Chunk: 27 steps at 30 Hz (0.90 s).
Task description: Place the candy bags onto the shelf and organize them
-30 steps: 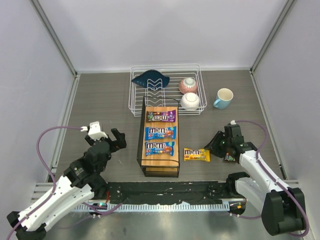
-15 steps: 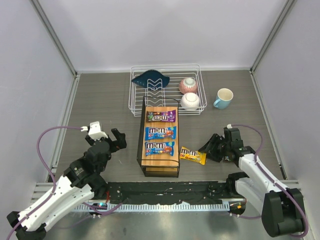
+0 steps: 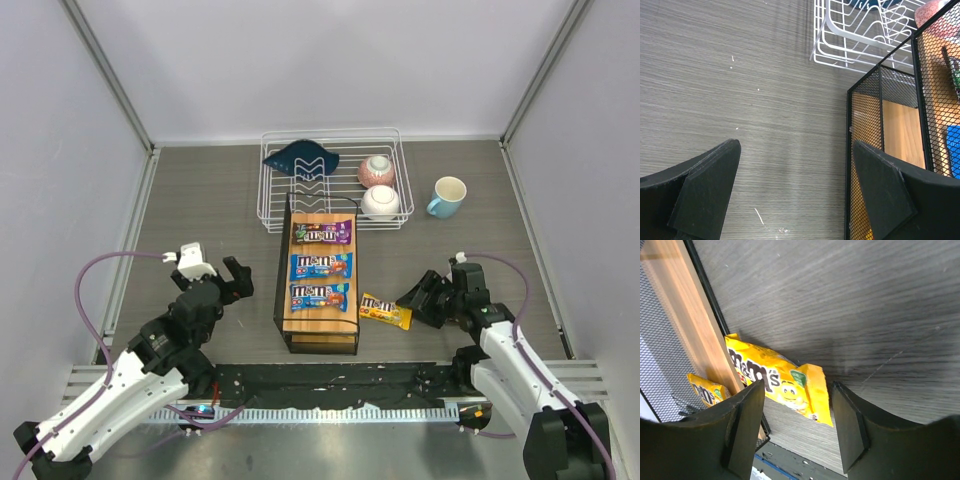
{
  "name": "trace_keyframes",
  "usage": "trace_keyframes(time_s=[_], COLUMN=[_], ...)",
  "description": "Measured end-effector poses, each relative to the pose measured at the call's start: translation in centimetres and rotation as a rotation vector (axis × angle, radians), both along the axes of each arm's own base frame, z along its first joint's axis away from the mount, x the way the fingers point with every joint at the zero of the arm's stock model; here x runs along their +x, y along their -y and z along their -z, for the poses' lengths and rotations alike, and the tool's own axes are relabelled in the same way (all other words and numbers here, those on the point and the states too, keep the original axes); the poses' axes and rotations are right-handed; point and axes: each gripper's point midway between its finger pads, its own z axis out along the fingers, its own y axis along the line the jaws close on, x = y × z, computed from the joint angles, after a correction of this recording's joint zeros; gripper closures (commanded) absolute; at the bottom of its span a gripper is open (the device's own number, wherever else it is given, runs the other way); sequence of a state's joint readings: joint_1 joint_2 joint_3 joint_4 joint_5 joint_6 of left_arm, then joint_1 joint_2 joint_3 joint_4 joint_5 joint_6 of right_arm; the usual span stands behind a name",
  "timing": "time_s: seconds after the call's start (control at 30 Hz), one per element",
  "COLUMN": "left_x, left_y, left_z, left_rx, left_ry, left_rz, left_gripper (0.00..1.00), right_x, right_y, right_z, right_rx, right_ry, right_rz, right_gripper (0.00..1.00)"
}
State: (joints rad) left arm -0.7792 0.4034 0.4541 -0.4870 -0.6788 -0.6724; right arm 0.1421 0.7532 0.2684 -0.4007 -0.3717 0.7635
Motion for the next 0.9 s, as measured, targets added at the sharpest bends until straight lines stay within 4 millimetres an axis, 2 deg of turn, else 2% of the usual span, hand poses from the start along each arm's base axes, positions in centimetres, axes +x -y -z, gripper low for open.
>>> trace_keyframes(time_s=[0.1,0.57,0.9], left_x=[0.0,0.1,0.1], left_y=[0.0,0.1,0.2], left_z=[0.0,0.1,0.3], left_rx=[0.001,0.005,0.011], left_ry=[-0.001,-0.006,-0.010], left_rz=[0.000,0.003,0.003], left_gripper=[0.00,0.00,0.00], right_x=[-0.8,-0.8,-0.5], right_y=[-0.4,-1.1,-2.4], right_z=[0.7,0.5,0.4], right_rx=[0.031,0.075,0.185], right_ry=[-0.019,-0.007,0.023], right_rz=[-0.004,-0.027,-0.019], right_gripper=[0.37,0.36,0.37])
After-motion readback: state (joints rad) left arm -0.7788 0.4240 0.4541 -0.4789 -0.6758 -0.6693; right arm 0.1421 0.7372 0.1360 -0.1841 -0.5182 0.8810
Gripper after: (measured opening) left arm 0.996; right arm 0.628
